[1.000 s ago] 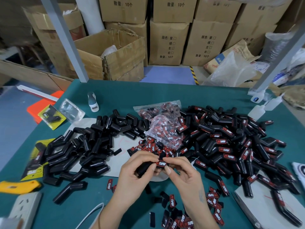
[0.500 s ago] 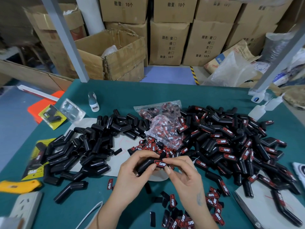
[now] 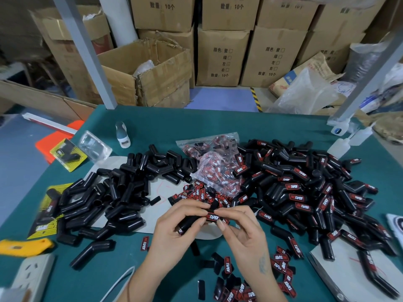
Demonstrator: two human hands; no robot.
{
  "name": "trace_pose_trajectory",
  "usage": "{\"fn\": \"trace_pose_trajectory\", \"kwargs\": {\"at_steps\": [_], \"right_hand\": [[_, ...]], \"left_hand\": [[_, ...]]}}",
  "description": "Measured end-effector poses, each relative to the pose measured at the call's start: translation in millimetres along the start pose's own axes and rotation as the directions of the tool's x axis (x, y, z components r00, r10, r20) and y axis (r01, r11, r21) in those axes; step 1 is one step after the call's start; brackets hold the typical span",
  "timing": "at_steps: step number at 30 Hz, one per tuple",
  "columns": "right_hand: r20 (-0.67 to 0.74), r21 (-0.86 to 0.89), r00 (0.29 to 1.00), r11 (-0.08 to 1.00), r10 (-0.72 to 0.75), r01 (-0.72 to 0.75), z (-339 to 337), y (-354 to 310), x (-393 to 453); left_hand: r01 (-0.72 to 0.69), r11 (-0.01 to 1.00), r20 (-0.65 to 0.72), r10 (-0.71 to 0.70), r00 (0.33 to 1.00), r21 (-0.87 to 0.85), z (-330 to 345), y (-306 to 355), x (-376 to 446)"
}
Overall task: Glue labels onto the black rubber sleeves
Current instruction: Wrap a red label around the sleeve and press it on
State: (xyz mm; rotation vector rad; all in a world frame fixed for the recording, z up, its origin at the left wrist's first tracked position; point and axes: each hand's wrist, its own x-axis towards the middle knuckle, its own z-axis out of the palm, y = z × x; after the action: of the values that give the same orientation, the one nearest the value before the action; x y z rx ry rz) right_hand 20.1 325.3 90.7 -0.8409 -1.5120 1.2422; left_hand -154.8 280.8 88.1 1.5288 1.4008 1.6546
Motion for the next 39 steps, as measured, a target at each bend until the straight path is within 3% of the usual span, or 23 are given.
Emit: {"fn": "trace_pose_trajectory", "kwargs": {"at_steps": [8, 18, 28, 35, 39], "right_hand": [[-0.002, 0.202, 0.977, 0.957, 0.212, -0.208, 5.4, -2.9, 0.0], [0.122, 0.532, 0.93, 0.768, 0.348, -0.357, 6.1, -5.8, -3.2], [0.16, 0.523, 0.935, 0.776, 0.316, -0.352, 1.6, -7.7, -2.9], [0.143, 0.496, 0.936, 0.795, 0.322, -0.349, 1.1, -4.4, -4.6], [0.105, 0.372, 0.947, 0.871, 0.304, -0.321, 2.5, -3.0, -4.6]], "left_hand": [[-0.222, 0.965, 0.076, 0.213, 0.974, 0.137, 5.2, -4.2, -3.5], [-0.413, 0.881, 0.106, 0.399, 0.911, 0.23, 7.8, -14.4, -8.0], [-0.32, 0.937, 0.042, 0.318, 0.947, 0.139, 7.2, -5.7, -6.2], [-0.031, 0.998, -0.021, 0.03, 0.999, -0.055, 12.8, 0.7, -7.5], [-0.134, 0.99, 0.028, 0.133, 0.991, 0.034, 7.4, -4.2, -5.3]]}}
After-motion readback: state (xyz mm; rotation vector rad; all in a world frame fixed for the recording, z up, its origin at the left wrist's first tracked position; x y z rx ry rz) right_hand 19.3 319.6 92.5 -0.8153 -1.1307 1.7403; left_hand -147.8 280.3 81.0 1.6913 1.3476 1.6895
